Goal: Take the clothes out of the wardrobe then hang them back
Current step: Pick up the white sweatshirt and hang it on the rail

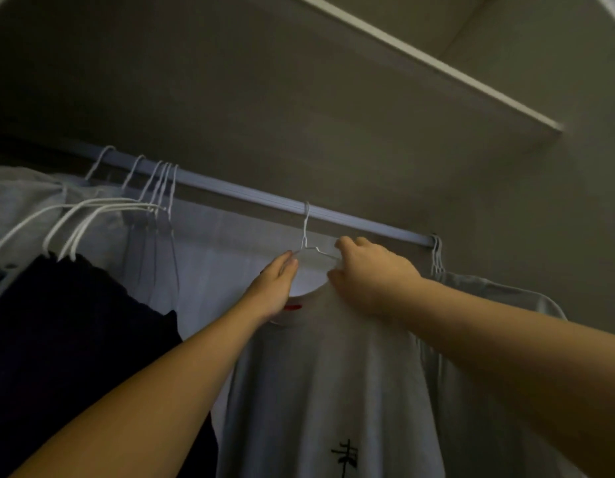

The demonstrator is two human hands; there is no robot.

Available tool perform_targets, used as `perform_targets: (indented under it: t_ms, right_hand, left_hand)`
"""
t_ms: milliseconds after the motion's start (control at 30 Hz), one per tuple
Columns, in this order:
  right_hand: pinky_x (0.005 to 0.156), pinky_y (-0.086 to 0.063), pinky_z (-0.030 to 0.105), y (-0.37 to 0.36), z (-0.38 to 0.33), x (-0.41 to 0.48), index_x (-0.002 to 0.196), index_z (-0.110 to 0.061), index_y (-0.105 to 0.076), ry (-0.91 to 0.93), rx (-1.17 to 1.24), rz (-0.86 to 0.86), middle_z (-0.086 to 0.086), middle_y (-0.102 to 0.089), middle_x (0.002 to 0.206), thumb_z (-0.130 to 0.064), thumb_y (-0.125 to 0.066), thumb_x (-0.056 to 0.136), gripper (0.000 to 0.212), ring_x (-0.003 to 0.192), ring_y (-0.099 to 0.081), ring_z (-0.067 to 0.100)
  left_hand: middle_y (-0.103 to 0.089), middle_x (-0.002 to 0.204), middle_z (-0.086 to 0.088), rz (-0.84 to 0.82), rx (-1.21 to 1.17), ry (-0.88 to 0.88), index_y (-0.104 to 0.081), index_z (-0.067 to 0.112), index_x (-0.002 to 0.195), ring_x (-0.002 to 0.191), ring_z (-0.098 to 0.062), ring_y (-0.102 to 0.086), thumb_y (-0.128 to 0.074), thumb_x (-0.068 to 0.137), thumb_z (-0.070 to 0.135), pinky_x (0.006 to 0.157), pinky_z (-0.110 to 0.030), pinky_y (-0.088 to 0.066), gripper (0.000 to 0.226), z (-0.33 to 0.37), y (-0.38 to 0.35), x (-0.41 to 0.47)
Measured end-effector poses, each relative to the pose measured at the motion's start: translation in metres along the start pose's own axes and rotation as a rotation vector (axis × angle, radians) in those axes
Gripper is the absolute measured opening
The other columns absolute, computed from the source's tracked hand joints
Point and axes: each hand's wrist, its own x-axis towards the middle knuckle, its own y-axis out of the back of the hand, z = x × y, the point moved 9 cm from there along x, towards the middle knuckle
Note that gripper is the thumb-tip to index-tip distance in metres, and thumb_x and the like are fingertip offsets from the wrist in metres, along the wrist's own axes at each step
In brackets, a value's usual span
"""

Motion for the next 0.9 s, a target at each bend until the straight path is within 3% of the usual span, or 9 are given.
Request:
perform_targets:
  t_ms: [67,167,267,367,467,567,900]
  right_hand:
    - [0.102,-0.037,0.047,-0.005,-0.006,-0.014,0.147,-0.02,-0.026,0.102,-0.203,0.036,0.006,-0.037,0.146,-0.049,-0.041,0.097,0.06,0.132,-0.038,0.032]
    - [0.106,-0.031,0.047,-0.017,-0.007,-0.031,0.153,-0.016,-0.012,0.183,-0.36,0.072,0.006,-0.022,0.156,-0.056,-0.036,0.097,0.073,0.14,-0.028,0.029]
    - [0.115,-0.02,0.05,-0.03,0.006,-0.037,0.156,-0.014,0.004,0.163,-0.404,-0.007,0.006,0.005,0.164,-0.06,-0.028,0.097,0.081,0.15,-0.004,0.026]
    - [0.118,-0.013,0.052,-0.039,0.023,-0.04,0.155,-0.016,0.013,0.132,-0.422,-0.049,0.003,0.02,0.162,-0.066,-0.024,0.096,0.086,0.15,0.01,0.023]
    - [0.119,-0.01,0.054,-0.042,0.038,-0.042,0.155,-0.017,0.014,0.092,-0.415,-0.066,0.0,0.023,0.161,-0.071,-0.022,0.093,0.089,0.15,0.013,0.021]
    - [0.119,-0.008,0.055,-0.043,0.056,-0.043,0.154,-0.018,0.015,0.064,-0.429,-0.081,-0.001,0.023,0.161,-0.073,-0.02,0.091,0.091,0.15,0.014,0.019]
    - [0.119,-0.001,0.058,-0.034,0.133,-0.053,0.154,-0.02,0.016,-0.02,-0.575,-0.128,-0.002,0.022,0.161,-0.076,-0.019,0.089,0.093,0.15,0.013,0.018]
  left_hand:
    - [-0.037,0.156,0.002,-0.014,0.011,-0.006,-0.035,0.026,0.152,0.142,-0.018,-0.035,-0.036,0.105,0.043,0.119,-0.035,-0.025,0.05,-0.002,-0.001,0.003]
    - [-0.036,0.157,0.003,-0.01,0.032,-0.01,-0.036,0.028,0.151,0.143,-0.017,-0.034,-0.038,0.101,0.051,0.12,-0.039,-0.024,0.055,-0.002,0.0,0.006]
    - [-0.035,0.158,0.007,-0.005,0.047,0.012,-0.036,0.035,0.15,0.144,-0.016,-0.033,-0.035,0.079,0.075,0.121,-0.042,-0.023,0.082,-0.004,-0.005,0.008]
    - [-0.026,0.162,0.006,-0.018,0.063,0.01,-0.028,0.036,0.153,0.147,-0.019,-0.028,-0.036,0.093,0.066,0.121,-0.043,-0.02,0.068,-0.007,-0.022,0.009]
    - [-0.018,0.164,0.004,-0.005,0.094,-0.004,-0.021,0.033,0.156,0.148,-0.019,-0.023,-0.036,0.103,0.051,0.118,-0.034,-0.018,0.058,-0.004,-0.036,0.008]
    - [-0.016,0.164,0.003,-0.013,0.076,-0.01,-0.021,0.031,0.157,0.148,-0.02,-0.024,-0.036,0.103,0.049,0.115,-0.031,-0.02,0.058,0.003,-0.056,0.007]
    - [-0.02,0.162,-0.002,-0.088,-0.016,0.008,-0.023,0.032,0.155,0.146,-0.026,-0.029,-0.035,0.098,0.061,0.118,-0.049,-0.025,0.065,0.017,-0.153,0.015]
